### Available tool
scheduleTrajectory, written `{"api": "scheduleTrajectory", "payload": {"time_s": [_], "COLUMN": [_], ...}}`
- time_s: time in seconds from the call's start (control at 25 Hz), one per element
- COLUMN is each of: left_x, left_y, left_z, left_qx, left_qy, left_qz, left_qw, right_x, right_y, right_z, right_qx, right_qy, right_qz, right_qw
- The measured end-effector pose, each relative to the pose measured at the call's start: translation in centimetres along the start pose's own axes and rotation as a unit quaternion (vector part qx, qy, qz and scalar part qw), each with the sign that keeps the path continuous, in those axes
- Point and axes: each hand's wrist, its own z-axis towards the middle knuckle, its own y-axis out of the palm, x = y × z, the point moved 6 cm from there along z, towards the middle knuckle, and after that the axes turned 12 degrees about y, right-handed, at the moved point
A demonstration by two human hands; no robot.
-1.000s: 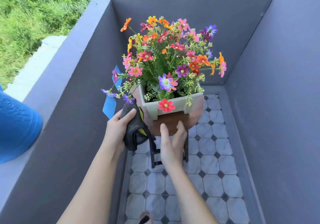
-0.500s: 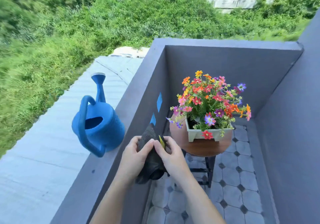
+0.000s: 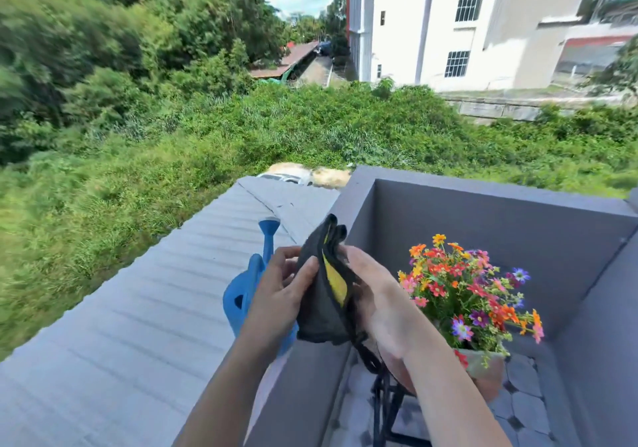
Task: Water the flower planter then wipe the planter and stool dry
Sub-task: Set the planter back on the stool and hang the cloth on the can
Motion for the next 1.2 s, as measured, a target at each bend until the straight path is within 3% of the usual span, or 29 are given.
{"api": "scheduleTrajectory", "payload": {"time_s": [0.16,0.24,0.36,0.56,0.72,0.84,1.0,1.2], "left_x": [0.1,-0.5,-1.5,-2.1,-3.2,-3.7,-3.0,-1.9], "left_y": [-1.8,-2.3,-2.9,-2.8,-5.0,-6.9,-10.4,-12.9], "left_z": [0.3,0.2,0.2,0.1,0.4,0.6,1.1,1.3], "left_qx": [0.012,0.026,0.026,0.002,0.044,0.027,0.062,0.064], "left_qy": [0.011,-0.047,-0.136,-0.179,-0.211,-0.203,-0.106,-0.045], "left_qz": [0.059,-0.036,-0.198,-0.285,-0.323,-0.260,-0.014,0.158], "left_qw": [0.998,0.998,0.970,0.942,0.922,0.944,0.992,0.984], "right_x": [-0.1,0.0,0.2,-0.1,-1.6,-1.9,-1.0,-0.2], "right_y": [1.4,2.5,3.8,4.3,3.6,3.3,3.7,2.4], "right_z": [1.7,2.4,3.2,4.0,4.5,4.9,6.0,6.8], "right_qx": [0.021,0.019,-0.005,-0.047,-0.006,0.028,0.064,0.109], "right_qy": [-0.014,-0.023,-0.020,-0.006,-0.063,-0.080,-0.106,-0.117], "right_qz": [-0.061,-0.124,-0.168,-0.074,-0.012,-0.054,-0.201,-0.252], "right_qw": [0.998,0.992,0.986,0.996,0.998,0.995,0.972,0.954]}}
